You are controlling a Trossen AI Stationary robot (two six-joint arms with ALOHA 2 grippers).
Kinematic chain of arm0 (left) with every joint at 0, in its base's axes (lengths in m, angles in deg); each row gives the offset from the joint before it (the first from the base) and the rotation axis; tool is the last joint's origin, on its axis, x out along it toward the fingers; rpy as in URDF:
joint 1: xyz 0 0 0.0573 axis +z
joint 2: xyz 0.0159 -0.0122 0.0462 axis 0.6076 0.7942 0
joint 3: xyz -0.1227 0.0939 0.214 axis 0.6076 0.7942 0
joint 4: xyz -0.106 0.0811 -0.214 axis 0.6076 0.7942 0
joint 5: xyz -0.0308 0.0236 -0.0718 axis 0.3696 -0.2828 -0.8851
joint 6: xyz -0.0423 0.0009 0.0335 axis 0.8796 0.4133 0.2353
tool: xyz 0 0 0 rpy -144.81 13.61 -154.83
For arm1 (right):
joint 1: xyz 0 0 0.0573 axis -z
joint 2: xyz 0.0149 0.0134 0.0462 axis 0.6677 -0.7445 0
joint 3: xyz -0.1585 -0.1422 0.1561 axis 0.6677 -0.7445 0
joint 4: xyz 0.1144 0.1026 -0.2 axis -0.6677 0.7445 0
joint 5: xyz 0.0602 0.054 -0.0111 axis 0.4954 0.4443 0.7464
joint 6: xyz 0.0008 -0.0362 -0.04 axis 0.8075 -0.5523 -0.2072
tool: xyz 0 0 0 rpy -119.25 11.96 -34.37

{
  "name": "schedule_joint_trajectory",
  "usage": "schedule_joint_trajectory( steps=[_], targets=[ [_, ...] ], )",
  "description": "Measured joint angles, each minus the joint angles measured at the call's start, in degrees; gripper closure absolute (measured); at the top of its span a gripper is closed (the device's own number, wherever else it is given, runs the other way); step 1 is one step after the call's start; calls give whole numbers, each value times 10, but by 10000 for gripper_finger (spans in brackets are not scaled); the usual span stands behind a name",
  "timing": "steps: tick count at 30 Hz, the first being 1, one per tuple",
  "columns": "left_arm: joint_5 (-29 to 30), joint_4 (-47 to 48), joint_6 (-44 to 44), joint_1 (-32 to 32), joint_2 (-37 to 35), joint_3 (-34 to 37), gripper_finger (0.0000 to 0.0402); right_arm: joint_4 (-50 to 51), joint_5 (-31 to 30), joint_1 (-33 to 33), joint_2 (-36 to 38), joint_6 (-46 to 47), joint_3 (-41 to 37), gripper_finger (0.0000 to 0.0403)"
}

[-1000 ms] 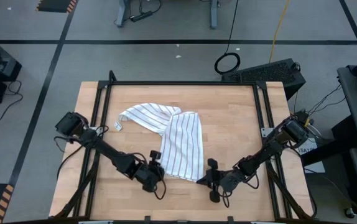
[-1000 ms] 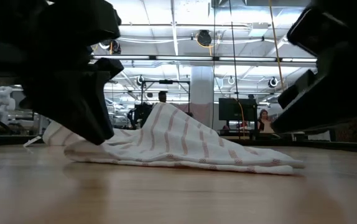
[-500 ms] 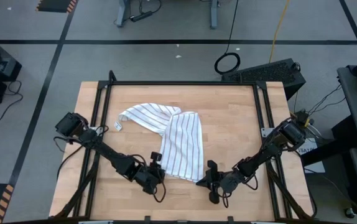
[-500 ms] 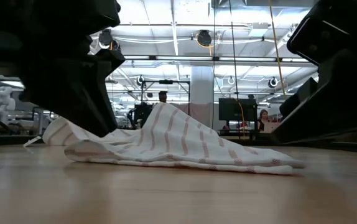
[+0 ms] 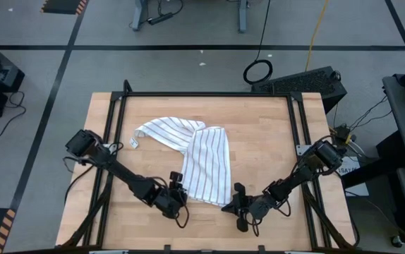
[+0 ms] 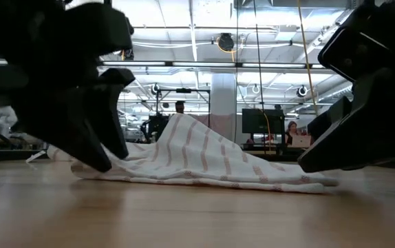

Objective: Roll towel into tight, uniform cylinder
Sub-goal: Fold the white brown kitchen towel

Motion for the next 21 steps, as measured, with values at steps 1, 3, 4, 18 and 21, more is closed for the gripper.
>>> schedule_joint_trajectory(
  steps=[1, 3, 4, 18, 21],
  targets=[
    [4, -1, 0, 0, 5, 0, 267, 0, 0, 0, 0, -4, 0, 403],
    [16, -2, 3, -1, 10, 0, 280, 0, 0, 0, 0, -11, 0, 403],
    [23, -3, 4, -1, 10, 0, 287, 1, 0, 0, 0, -12, 0, 403],
    [43, -4, 34, 5, 10, 0, 392, -1, -7, 0, 0, 28, 0, 403],
    [43, -4, 37, 4, 10, 0, 394, 18, -25, -1, 0, 43, 0, 403]
  ],
)
